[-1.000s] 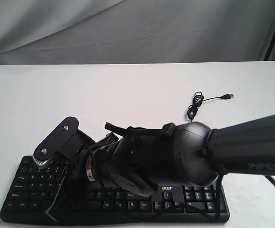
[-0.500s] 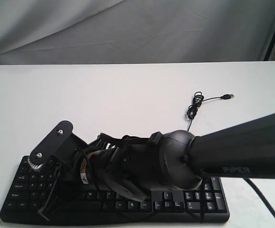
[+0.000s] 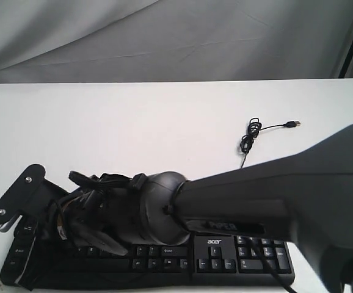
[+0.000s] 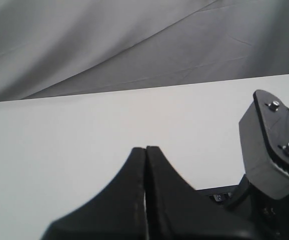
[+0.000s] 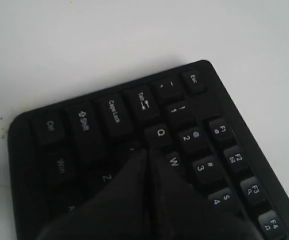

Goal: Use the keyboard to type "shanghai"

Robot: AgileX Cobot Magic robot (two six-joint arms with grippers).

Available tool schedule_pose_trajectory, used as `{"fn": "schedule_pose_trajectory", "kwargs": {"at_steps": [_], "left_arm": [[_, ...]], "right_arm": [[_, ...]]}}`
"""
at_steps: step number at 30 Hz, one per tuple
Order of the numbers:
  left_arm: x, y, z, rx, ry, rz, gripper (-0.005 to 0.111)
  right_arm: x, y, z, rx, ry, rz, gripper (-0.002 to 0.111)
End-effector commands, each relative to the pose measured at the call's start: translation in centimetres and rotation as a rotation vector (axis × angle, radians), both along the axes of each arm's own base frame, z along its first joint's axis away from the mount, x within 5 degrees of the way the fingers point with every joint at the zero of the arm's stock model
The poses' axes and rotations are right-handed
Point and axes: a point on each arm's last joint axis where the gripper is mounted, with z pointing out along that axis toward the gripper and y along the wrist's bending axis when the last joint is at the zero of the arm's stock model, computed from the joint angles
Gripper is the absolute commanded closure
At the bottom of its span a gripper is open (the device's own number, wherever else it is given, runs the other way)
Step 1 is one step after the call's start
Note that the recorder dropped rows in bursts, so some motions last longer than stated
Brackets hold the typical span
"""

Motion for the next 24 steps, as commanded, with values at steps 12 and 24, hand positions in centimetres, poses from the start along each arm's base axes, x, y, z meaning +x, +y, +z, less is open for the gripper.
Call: {"fn": "schedule_pose_trajectory", "kwargs": {"at_steps": [12, 24], "left_arm": [[-0.01, -0.02, -0.1, -0.003, -0.002, -0.003, 0.107], [-0.01, -0.02, -0.1, -0.003, -0.002, -0.003, 0.107]], "right_arm": [[0.15, 0.04, -0.25, -0.017, -0.012, 0.014, 0.108], [0.45, 0.07, -1.13, -0.014, -0.014, 0.012, 0.108]]}}
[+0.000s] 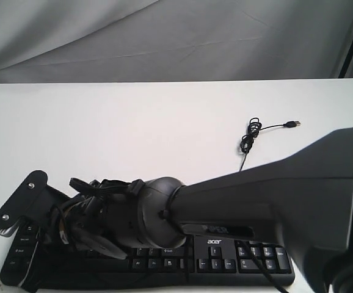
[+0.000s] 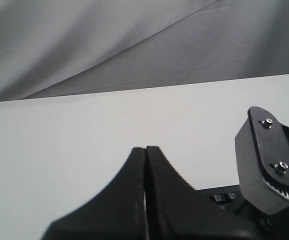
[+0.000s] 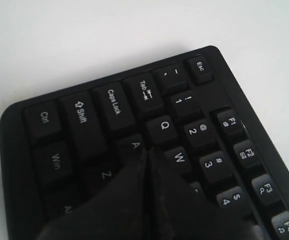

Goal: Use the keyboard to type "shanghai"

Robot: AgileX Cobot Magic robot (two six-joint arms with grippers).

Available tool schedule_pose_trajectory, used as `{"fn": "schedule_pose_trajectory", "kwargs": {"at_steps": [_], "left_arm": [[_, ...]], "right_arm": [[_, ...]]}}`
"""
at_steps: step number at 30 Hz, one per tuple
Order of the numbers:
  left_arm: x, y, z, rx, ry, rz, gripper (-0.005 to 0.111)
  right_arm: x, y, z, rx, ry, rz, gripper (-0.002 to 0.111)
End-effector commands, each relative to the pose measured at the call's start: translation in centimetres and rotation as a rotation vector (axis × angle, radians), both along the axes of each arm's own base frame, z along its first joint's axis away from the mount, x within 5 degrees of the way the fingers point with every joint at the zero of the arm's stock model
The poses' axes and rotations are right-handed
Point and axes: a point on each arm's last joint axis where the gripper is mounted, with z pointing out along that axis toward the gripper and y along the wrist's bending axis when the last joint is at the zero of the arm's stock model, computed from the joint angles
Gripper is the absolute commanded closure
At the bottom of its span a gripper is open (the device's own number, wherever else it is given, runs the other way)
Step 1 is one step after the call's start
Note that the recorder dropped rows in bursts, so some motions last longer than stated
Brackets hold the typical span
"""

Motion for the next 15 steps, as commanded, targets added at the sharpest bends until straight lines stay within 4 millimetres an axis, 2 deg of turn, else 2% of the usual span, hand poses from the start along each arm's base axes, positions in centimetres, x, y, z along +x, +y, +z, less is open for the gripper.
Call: {"fn": "schedule_pose_trajectory", "kwargs": {"at_steps": [1, 15], "left_arm": [[-0.01, -0.02, -0.1, -0.003, -0.002, -0.003, 0.107], [-0.01, -0.02, -0.1, -0.003, -0.002, -0.003, 0.107]], "right_arm": [[0.29, 0.02, 0.18, 0.001, -0.019, 0.011, 0.108], [0.27, -0.04, 0.12, -0.008, -0.015, 0.01, 0.108]]}}
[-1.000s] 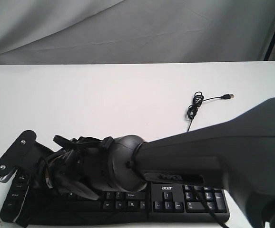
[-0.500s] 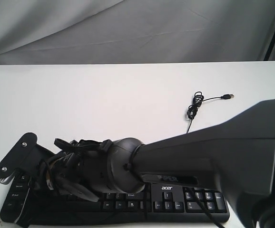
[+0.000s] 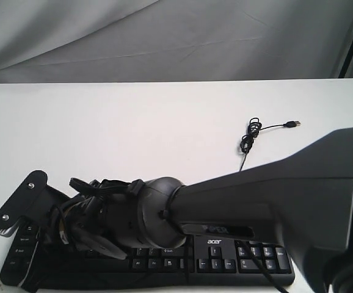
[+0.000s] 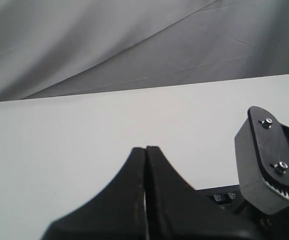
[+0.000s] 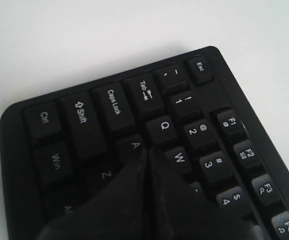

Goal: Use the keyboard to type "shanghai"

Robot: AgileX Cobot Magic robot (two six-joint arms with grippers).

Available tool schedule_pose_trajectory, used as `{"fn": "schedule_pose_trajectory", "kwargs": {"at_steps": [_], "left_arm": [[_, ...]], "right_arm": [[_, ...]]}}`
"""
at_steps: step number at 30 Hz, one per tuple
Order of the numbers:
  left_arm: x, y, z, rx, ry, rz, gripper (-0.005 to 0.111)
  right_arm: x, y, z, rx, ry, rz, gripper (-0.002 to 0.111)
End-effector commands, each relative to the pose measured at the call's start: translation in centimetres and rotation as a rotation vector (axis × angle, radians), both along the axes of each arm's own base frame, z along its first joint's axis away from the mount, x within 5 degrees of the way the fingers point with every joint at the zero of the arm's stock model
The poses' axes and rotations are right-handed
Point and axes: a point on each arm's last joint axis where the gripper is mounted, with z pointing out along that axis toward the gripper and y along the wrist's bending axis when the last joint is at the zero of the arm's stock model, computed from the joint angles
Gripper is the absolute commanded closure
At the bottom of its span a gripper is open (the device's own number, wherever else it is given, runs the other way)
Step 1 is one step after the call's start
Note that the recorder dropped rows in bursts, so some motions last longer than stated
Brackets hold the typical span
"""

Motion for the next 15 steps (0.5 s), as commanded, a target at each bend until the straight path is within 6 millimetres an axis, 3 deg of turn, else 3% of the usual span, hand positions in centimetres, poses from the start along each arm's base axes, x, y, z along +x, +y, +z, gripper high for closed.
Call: {"fn": "schedule_pose_trajectory", "kwargs": {"at_steps": [1, 7, 9, 12, 15], "left_arm": [[0.0, 0.0, -0.1, -0.003, -0.002, -0.003, 0.107], [0.0, 0.0, -0.1, -0.003, -0.002, -0.003, 0.107], [0.0, 0.0, -0.1, -0.003, -0.002, -0.003, 0.107], [0.0, 0.0, -0.1, -0.003, -0.002, -0.003, 0.107], [0.0, 0.0, -0.1, -0.003, -0.002, -0.003, 0.107]], "right_arm": [[0.3, 0.0, 0.1, -0.006, -0.013, 0.008, 0.108], [0.3, 0.0, 0.2, -0.004, -0.021, 0.014, 0.108], [0.6, -0.2, 1.3, 0.004, -0.053, 0.027, 0.108], [0.4, -1.5, 3.7, -0.038, -0.073, 0.034, 0.108], [-0.6, -3.7, 4.1, -0.053, -0.067, 0.038, 0.108]]}}
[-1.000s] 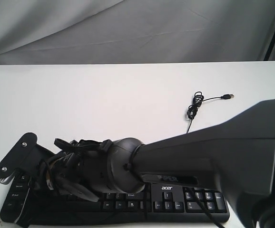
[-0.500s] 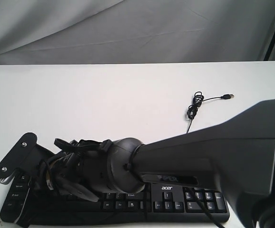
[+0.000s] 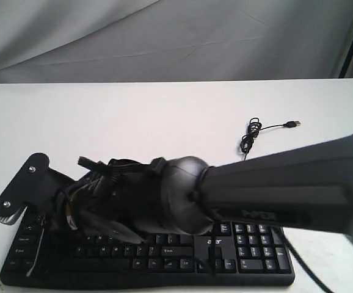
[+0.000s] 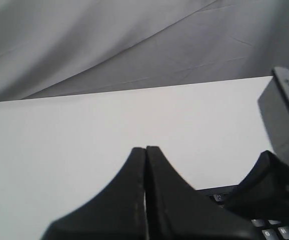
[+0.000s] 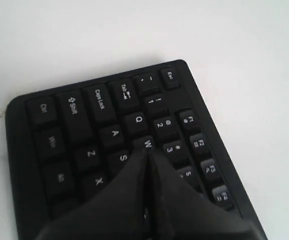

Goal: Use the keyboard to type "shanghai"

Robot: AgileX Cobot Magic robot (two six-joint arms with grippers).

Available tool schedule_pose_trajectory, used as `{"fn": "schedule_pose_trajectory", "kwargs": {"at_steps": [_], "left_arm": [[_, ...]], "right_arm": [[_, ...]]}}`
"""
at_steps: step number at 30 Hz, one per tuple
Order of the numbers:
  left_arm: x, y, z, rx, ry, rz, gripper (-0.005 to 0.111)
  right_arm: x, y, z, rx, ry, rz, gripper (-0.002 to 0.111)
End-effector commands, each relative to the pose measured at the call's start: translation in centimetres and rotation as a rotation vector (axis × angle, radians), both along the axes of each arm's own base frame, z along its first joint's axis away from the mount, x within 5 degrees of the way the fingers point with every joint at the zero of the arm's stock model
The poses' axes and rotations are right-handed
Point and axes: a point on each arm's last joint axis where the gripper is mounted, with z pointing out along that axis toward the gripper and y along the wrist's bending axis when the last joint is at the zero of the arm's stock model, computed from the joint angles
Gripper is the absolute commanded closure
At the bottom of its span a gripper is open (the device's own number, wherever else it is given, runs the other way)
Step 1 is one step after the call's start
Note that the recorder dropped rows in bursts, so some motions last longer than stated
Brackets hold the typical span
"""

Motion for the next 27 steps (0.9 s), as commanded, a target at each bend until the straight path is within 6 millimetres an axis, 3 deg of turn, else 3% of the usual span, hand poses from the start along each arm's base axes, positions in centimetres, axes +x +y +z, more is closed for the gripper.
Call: {"fn": "schedule_pose_trajectory", "kwargs": {"at_steps": [1, 5, 27], "left_arm": [[0.0, 0.0, -0.1, -0.003, -0.002, -0.003, 0.107], [0.0, 0.0, -0.1, -0.003, -0.002, -0.003, 0.107], [0.0, 0.0, -0.1, -0.003, -0.002, -0.003, 0.107]], "right_arm": [[-0.8, -3.1, 0.5, -0.006, 0.009, -0.013, 0.108], [0.2, -5.1, -0.7, 0.021, 0.044, -0.082, 0.108], [-0.5, -5.6, -1.6, -0.001, 0.06, -0.074, 0.108]]}}
